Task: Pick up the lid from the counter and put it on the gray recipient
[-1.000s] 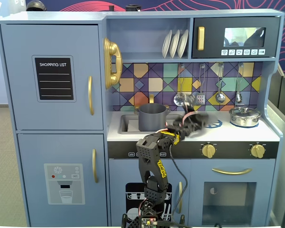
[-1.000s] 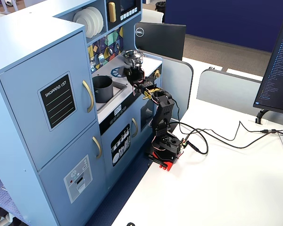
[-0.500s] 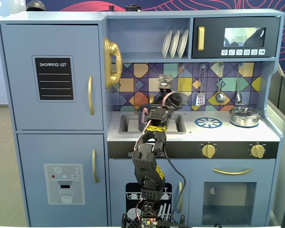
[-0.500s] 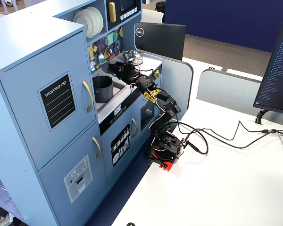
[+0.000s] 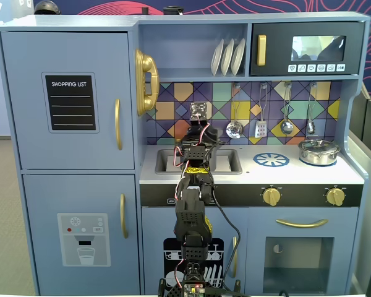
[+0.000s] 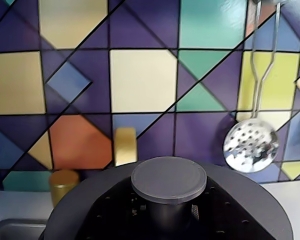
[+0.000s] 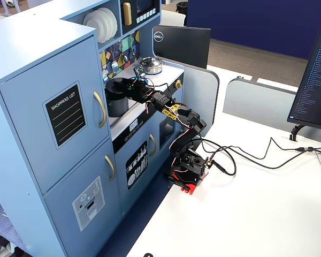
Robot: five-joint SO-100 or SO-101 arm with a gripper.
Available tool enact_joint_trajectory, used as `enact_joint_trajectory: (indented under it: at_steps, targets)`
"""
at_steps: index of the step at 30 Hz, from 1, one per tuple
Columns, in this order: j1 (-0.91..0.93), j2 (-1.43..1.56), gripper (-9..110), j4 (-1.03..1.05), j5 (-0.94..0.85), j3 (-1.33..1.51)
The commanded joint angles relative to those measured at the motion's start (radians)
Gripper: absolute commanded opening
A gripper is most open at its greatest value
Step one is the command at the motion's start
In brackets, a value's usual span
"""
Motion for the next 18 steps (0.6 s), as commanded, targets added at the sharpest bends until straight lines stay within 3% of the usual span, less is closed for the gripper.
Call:
enact_joint_trajectory:
  at_steps: [1, 18]
  targets:
    - [-0.026, 0.035, 0, -0.051, -0.002, -0.005]
    - [-0.058, -0.017, 0, -0.127, 0.009, 0.051]
